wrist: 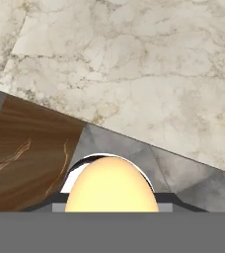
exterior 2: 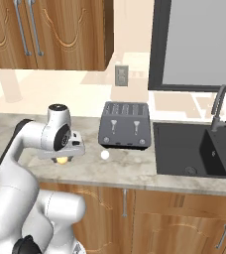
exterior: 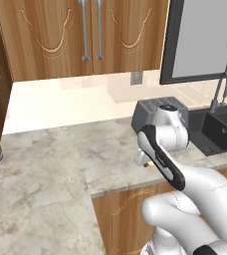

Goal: Gather the eggs and milk located in the vicinity of the sink area and place them right next to the bowl.

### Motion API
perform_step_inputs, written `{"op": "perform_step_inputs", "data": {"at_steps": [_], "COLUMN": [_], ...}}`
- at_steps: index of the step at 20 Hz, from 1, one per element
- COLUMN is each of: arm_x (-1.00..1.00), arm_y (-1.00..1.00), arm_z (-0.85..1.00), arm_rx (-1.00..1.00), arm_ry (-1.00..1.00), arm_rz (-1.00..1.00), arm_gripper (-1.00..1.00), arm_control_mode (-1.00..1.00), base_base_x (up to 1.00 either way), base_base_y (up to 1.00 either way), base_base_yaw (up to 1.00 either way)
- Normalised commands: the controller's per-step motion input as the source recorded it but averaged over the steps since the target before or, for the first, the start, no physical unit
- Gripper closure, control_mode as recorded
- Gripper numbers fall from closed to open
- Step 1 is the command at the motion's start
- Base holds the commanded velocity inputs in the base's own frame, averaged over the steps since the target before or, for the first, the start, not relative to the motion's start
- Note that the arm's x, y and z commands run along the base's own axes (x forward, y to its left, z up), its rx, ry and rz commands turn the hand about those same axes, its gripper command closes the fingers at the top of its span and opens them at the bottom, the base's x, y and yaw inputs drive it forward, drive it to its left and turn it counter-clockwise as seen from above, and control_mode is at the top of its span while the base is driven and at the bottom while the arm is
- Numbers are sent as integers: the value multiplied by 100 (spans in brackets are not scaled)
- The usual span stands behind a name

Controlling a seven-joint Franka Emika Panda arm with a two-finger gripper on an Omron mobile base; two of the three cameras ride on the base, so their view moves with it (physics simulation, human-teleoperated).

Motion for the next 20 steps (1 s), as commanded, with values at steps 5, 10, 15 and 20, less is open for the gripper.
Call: {"op": "perform_step_inputs", "data": {"at_steps": [5,10,15,20], "arm_x": [-17,0,0,0], "arm_y": [-2,0,0,0], "arm_z": [15,23,15,0], "arm_rx": [0,0,0,0], "arm_ry": [-1,0,0,0], "arm_rz": [-7,-3,-1,0], "arm_gripper": [100,100,100,100], "arm_control_mode": [-100,-100,100,100], "base_base_x": [0,0,0,0], "base_base_y": [0,0,0,-13], "base_base_yaw": [0,0,0,0]}}
